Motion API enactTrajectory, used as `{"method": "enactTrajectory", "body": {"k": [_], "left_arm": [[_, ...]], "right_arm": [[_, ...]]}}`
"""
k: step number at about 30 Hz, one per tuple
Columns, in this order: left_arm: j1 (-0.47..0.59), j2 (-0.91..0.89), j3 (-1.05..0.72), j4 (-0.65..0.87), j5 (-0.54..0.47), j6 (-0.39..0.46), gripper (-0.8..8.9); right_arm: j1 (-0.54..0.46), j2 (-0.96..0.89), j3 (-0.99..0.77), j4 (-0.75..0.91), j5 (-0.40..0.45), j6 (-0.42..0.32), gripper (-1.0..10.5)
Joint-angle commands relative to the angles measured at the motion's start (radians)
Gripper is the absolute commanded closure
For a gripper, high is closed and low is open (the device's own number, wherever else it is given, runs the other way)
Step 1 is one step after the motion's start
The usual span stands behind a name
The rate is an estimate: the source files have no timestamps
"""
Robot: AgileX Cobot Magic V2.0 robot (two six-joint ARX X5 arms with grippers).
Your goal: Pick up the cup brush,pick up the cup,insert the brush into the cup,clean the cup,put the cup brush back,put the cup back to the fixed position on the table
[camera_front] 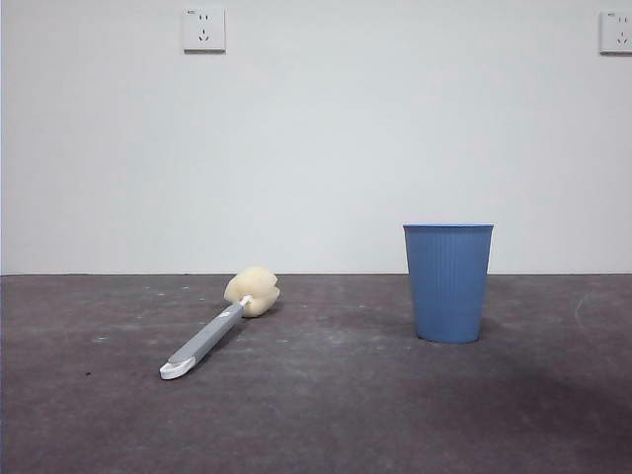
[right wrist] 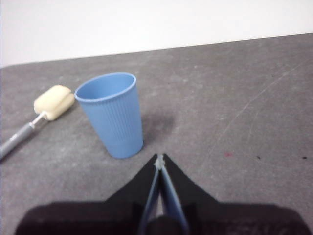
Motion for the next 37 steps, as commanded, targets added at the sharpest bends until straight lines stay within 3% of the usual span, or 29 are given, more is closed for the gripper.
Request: {"method": "enactTrajectory", "body": {"k": [1, 7, 11, 17, 22, 30, 37], "left_arm": [[0.003, -0.003, -0.011, 0.007, 0.029, -0.060, 8.19], [0.002, -0.003, 0.045, 0.002, 0.107, -0.169, 8.21], [0.002, 0.001, 0.134, -0.057, 0.107, -0.190, 8.21], [0.002, 0.067, 0.296, -0.179, 0.173, -0.188, 8.21], [0.002, 0.164, 0.445, -0.310, 0.257, -0.155, 8.21], [0.002, 0.324, 0.635, -0.546, 0.438, -0.005, 8.21], [0.000, 0.418, 0.740, -0.753, 0.559, 0.113, 8.21]], "right_arm": [[0.000, -0.003, -0.010, 0.025, -0.001, 0.064, 9.5], [0.000, -0.002, 0.046, 0.024, -0.002, 0.179, 9.6], [0.000, 0.018, 0.120, 0.009, -0.003, 0.179, 9.6], [0.001, 0.109, 0.281, -0.080, -0.081, 0.163, 9.6], [0.002, 0.237, 0.454, -0.259, -0.181, 0.097, 9.6], [0.002, 0.452, 0.730, -0.623, -0.346, -0.104, 9.6], [0.006, 0.590, 0.892, -0.893, -0.369, -0.219, 9.6]]}}
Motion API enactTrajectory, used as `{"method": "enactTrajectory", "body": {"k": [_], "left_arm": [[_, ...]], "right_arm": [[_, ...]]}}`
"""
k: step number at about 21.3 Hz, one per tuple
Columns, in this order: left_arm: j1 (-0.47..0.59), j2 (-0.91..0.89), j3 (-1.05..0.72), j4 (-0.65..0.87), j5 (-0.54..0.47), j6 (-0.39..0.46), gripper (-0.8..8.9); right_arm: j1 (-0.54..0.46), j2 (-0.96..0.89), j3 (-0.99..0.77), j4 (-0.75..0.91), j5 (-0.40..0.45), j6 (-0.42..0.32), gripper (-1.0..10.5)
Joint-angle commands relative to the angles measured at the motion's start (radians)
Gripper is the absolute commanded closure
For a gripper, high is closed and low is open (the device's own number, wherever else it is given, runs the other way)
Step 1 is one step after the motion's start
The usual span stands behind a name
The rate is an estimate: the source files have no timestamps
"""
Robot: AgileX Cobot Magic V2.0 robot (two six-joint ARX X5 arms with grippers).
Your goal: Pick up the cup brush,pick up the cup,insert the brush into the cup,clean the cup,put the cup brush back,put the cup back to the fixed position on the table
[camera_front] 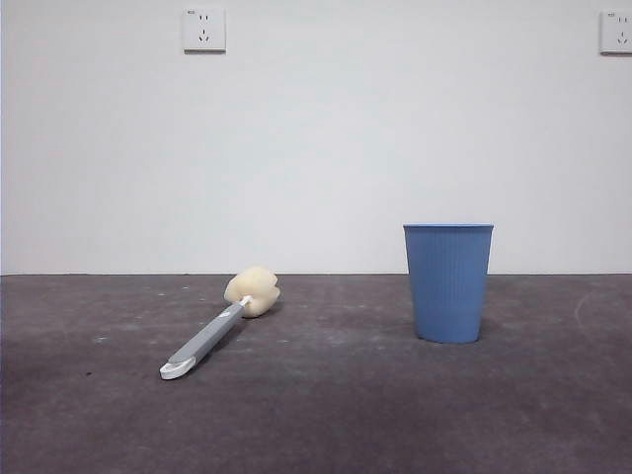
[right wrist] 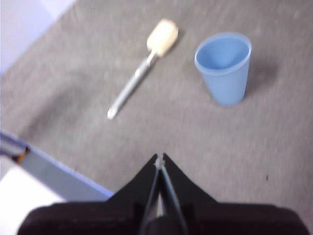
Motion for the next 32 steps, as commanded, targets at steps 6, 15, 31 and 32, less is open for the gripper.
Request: {"method": "enactTrajectory", "body": {"k": [6, 15, 31, 32], "left_arm": [[0.000, 0.030, 0.035, -0.091, 0.034, 0.082, 7.44], [0.000, 0.080, 0.035, -0.084, -0.023, 0.032, 3.02], [-0.424, 0.664, 0.089, 0.372, -0.469, -0.225, 3.05], [-0.447, 0.723, 0.108, 0.394, -0.500, -0.230, 3.05]], "right_arm": [[0.009, 0.059, 0.047, -0.121, -0.001, -0.091, 8.4], [0.009, 0.059, 0.047, -0.121, 0.000, -0.042, 3.5], [0.009, 0.071, 0.047, -0.121, 0.000, -0.042, 3.5], [0.009, 0.071, 0.047, -0.121, 0.000, -0.042, 3.5]]}}
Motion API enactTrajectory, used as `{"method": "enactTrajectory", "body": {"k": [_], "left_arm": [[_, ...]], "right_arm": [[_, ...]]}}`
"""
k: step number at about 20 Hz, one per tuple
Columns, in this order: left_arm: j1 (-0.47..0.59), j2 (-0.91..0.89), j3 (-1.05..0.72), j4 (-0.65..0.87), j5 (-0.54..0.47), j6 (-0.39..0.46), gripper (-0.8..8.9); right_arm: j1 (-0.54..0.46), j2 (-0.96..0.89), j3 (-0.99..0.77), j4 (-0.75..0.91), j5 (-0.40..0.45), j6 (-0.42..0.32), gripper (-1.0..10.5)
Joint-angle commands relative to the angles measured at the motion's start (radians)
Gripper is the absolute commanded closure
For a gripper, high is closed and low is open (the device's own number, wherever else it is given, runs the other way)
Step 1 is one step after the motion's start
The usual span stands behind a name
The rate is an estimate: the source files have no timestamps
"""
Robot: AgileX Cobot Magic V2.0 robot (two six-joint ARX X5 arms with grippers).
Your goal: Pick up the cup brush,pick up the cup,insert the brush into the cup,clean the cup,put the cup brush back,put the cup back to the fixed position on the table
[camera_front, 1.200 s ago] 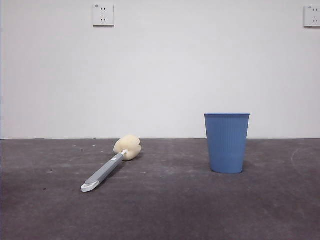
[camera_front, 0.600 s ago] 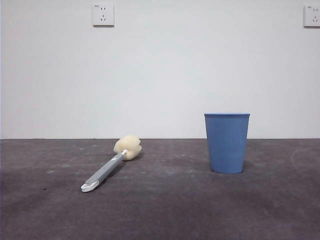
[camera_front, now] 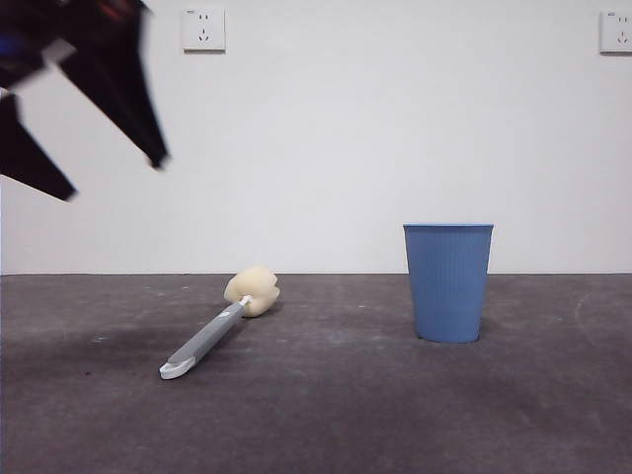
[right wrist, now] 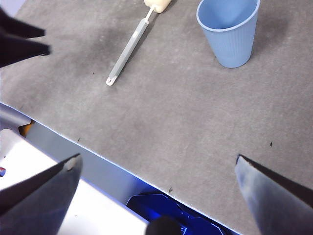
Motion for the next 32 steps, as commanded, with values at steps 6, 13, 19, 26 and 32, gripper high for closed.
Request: {"method": "enactTrajectory", "body": {"k": [6, 13, 19, 26, 32], "left_arm": [[-0.105, 0.455, 0.183, 0.089, -0.144, -0.060, 3.06], [-0.113, 0.629, 0.214, 0.119, -0.198, -0.090, 3.12], [-0.115, 0.663, 0.214, 0.121, -0.196, -0.135, 5.05], [-0.121, 0.678, 0.214, 0.109, -0.163, -0.138, 8.22], [-0.119, 0.621, 0.214, 0.078, -0.164, -0.121, 8.22]], "right_arm": [[0.003, 0.000, 0.003, 0.006, -0.001, 0.010, 3.5], [0.003, 0.000, 0.003, 0.006, -0.001, 0.010, 3.5], [0.003, 0.000, 0.003, 0.006, -0.001, 0.010, 3.5], [0.003, 0.000, 0.003, 0.006, -0.001, 0.010, 3.5], [0.003, 0.011, 0.003, 0.006, -0.001, 0.033, 3.5]]}}
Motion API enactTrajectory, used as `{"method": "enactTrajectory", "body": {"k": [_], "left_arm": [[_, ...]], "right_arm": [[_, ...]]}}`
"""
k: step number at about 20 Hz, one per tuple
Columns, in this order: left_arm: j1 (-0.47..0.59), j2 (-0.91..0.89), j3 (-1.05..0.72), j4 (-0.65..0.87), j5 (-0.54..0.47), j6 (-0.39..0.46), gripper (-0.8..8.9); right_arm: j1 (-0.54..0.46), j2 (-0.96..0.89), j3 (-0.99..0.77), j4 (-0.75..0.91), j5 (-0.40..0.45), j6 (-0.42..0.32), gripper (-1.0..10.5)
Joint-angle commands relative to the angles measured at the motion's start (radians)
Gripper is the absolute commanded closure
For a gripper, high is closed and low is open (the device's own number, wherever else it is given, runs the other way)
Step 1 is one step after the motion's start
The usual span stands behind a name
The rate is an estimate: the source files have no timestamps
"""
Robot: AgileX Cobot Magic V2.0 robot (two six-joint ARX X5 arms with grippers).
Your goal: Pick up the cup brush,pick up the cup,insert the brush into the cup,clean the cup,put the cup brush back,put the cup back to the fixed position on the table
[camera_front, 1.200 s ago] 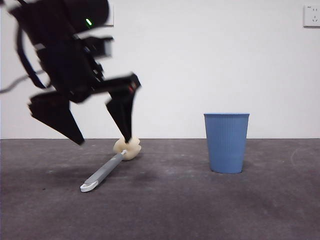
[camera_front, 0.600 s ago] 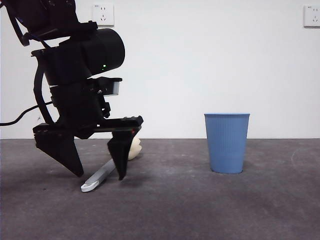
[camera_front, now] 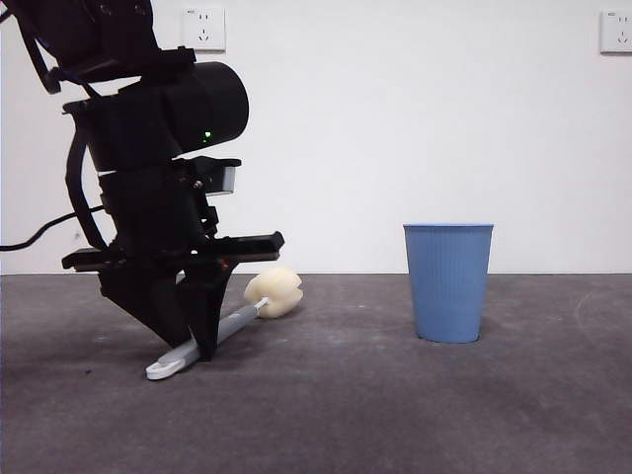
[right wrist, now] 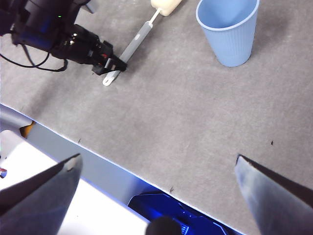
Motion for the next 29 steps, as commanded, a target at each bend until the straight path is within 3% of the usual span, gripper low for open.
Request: {"method": "enactTrajectory", "body": {"k": [1, 6, 10, 14, 17, 21, 25, 29], "left_arm": [[-0.003, -0.053, -0.005, -0.013, 0.008, 0.030, 8.22], [-0.004, -0.216, -0.005, -0.068, 0.024, 0.080, 8.22], [-0.004, -0.380, -0.005, -0.181, 0.056, 0.150, 8.22], [-0.004, -0.551, -0.005, -0.271, 0.056, 0.189, 8.22], [-0.004, -0.653, -0.005, -0.299, 0.056, 0.197, 8.22], [-0.004, -0.722, -0.005, -0.383, 0.056, 0.215, 8.22], [-0.004, -0.752, -0.005, -0.395, 0.056, 0.222, 8.22], [-0.004, -0.754, -0.005, -0.431, 0.056, 0.223, 8.22]], "right_arm": [[0.003, 0.015, 0.003, 0.007, -0.002, 0.033, 3.5], [0.012, 0.064, -0.001, 0.127, -0.050, 0.063, 3.5], [0.019, 0.096, -0.116, 0.458, -0.029, 0.245, 3.5], [0.098, 0.126, -0.294, 0.671, 0.134, 0.280, 3.5], [0.213, 0.169, -0.433, 0.882, 0.271, 0.325, 3.5], [0.350, 0.269, -0.512, 1.073, 0.477, 0.315, 3.5], [0.399, 0.448, -0.518, 1.272, 0.578, 0.284, 3.5], [0.397, 0.639, -0.518, 1.488, 0.583, 0.237, 3.5]]}}
